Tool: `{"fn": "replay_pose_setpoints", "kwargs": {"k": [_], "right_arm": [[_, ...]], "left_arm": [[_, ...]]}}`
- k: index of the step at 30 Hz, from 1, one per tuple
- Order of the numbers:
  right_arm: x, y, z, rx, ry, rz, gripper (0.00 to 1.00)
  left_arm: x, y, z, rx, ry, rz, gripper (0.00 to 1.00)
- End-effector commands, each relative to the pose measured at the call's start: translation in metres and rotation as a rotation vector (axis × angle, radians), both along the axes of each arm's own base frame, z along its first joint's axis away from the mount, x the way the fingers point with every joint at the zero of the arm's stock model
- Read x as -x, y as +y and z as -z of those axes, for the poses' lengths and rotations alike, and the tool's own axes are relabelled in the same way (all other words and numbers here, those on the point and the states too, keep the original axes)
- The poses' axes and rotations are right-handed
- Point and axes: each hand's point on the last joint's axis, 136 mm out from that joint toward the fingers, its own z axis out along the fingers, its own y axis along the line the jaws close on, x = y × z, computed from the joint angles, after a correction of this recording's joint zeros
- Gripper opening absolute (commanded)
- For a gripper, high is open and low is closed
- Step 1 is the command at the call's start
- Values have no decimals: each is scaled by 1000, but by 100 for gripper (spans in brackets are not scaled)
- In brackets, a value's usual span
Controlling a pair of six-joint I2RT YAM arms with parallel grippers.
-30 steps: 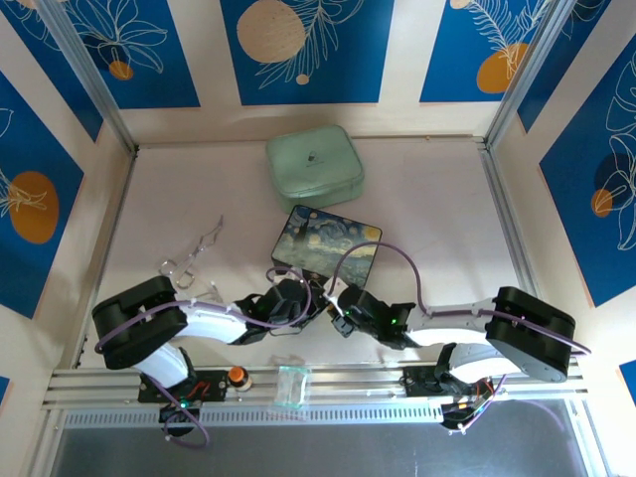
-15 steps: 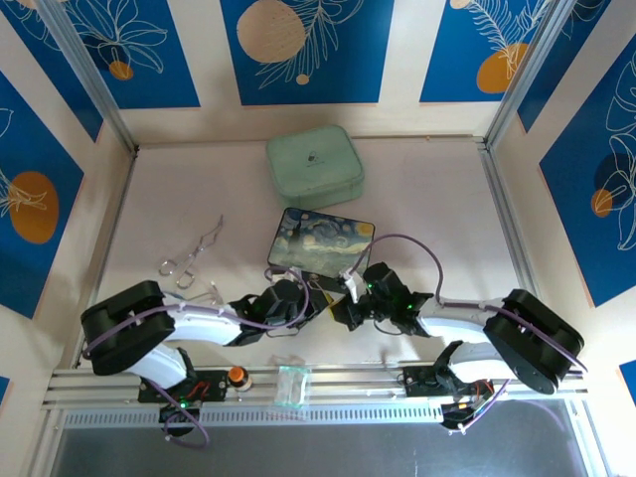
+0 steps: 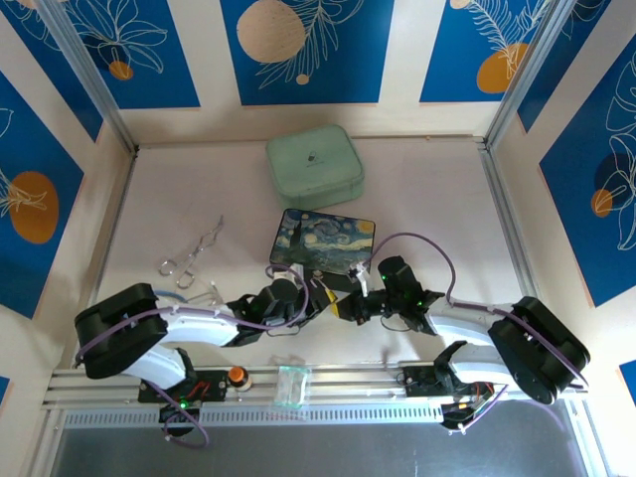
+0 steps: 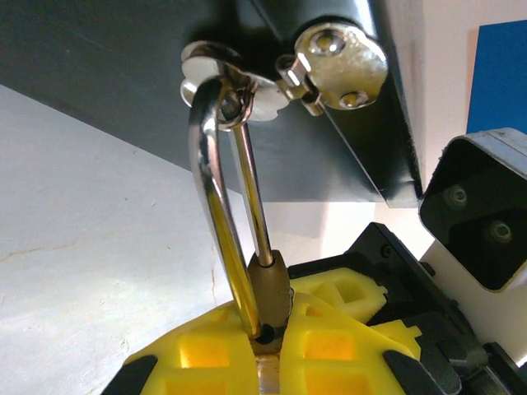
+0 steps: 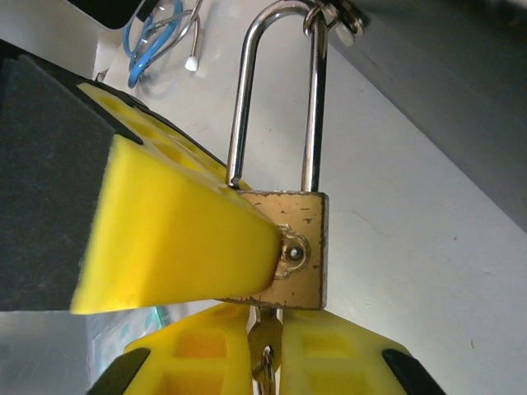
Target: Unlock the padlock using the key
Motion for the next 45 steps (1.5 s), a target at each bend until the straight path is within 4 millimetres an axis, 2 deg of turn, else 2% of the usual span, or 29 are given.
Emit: {"fn": "replay_pose_setpoints", "kwargs": {"k": [1, 7, 13, 17, 21, 26, 32, 41, 45], "right_arm": [[-9, -8, 1, 12, 62, 72, 15], [-10, -10, 5, 22, 89, 93, 27], [-9, -11, 8, 35, 85, 96, 27], [-8, -11, 9, 69, 62, 105, 32], [-19, -18, 15, 181, 37, 216, 43], [-32, -31, 13, 270, 8, 352, 43], [-38, -41, 11, 281, -1, 435, 43], [-42, -49, 8, 296, -13, 483, 43], [-40, -52, 11, 299, 2, 497, 43]], "left_arm": [[4, 29, 48, -151, 48, -26, 0], [5, 26, 51, -132, 63, -27, 0], [4, 25, 52, -116, 70, -32, 0], [3, 34, 55, -168, 53, -45, 0], [4, 49, 61, -299, 26, -33, 0], [5, 83, 74, -529, 10, -6, 0], [4, 111, 74, -764, -19, 52, 1], [-5, 125, 73, -988, -59, 100, 9], [-8, 127, 69, -1029, -69, 102, 11]]}}
